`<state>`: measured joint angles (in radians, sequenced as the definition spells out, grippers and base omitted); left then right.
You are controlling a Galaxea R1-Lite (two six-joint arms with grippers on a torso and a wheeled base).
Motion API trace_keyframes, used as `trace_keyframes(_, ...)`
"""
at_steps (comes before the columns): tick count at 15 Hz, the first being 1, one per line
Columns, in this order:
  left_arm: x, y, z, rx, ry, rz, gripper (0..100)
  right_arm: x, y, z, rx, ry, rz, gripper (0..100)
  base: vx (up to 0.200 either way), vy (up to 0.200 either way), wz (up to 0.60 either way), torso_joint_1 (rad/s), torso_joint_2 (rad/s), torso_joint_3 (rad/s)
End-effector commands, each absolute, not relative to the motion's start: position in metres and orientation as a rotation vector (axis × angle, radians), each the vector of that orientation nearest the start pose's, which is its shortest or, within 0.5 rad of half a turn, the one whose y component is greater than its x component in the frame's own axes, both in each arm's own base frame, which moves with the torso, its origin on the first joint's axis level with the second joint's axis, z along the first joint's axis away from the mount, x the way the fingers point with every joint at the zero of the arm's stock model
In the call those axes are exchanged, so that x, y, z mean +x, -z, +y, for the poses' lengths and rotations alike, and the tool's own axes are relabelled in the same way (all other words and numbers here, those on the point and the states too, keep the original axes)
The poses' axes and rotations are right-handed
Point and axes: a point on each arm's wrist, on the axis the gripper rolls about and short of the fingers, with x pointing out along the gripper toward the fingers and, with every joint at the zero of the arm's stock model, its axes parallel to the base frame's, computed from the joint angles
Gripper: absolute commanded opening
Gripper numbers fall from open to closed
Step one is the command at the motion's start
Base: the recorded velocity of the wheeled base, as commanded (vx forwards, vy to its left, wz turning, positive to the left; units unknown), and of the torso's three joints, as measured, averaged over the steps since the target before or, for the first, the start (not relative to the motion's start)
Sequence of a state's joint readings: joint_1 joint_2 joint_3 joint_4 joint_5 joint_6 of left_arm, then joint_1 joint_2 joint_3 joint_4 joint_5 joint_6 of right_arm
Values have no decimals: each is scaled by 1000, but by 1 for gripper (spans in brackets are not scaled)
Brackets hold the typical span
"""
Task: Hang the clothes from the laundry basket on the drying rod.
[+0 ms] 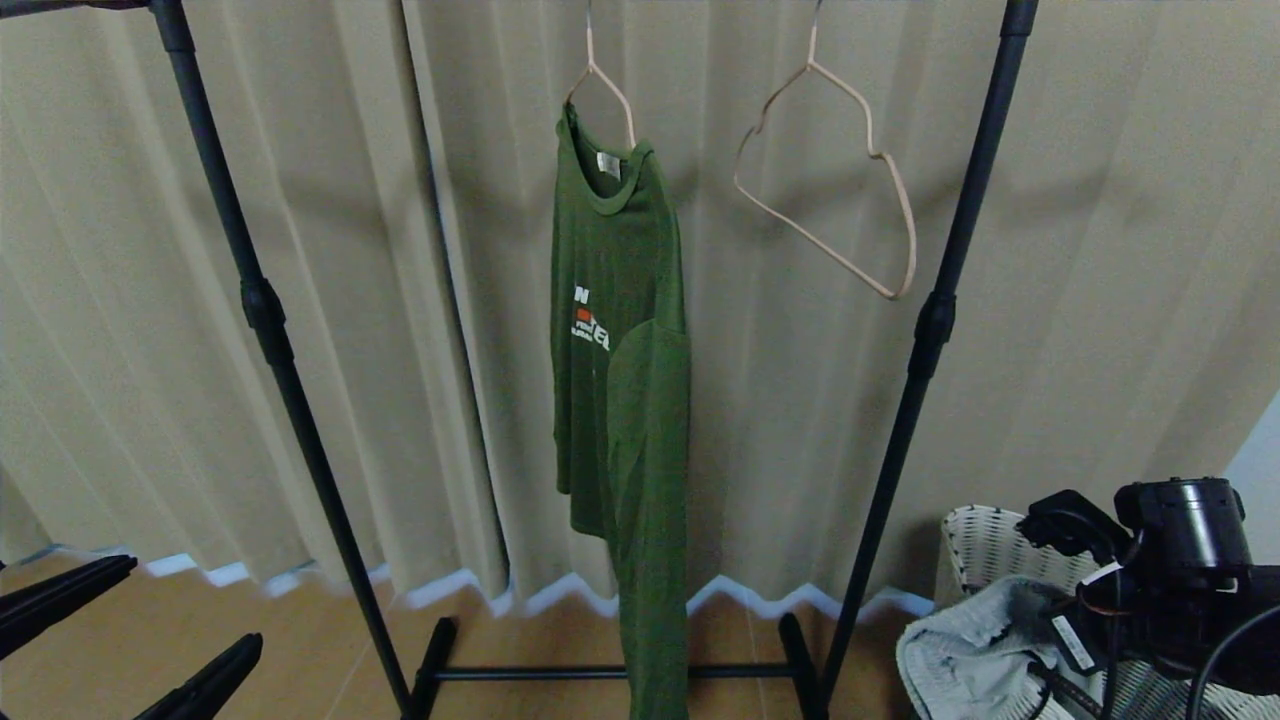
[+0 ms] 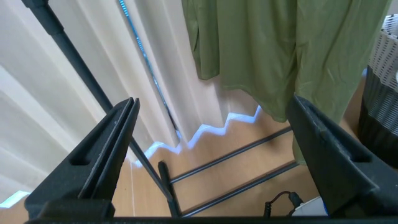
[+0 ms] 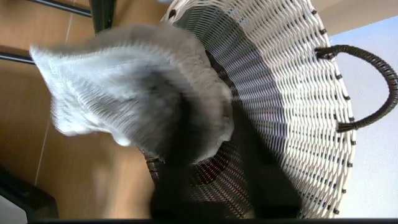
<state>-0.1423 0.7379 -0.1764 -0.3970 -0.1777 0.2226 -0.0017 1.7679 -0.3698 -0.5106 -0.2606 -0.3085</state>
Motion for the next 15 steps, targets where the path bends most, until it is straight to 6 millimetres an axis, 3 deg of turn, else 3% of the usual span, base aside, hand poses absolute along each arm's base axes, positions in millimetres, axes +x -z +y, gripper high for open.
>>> trace_keyframes(1, 65, -156, -13, 217, 337, 127, 100, 227, -58, -6, -401, 109, 906, 0, 0, 0, 0, 0, 0, 0)
trace_keyframes(5, 65, -155, -13, 219, 337, 127, 100, 222, -86, -3, -382, 117, 749, 0, 0, 0, 0, 0, 0, 0)
trace_keyframes(9, 65, -155, -13, 219, 332, 127, 100, 230, -108, 6, -370, 84, 538, 0, 0, 0, 0, 0, 0, 0)
trace_keyframes(15, 65, -155, -13, 218, 329, 129, 100, 235, -131, 32, -379, -2, 397, 0, -200, 0, 0, 3, 2, 2)
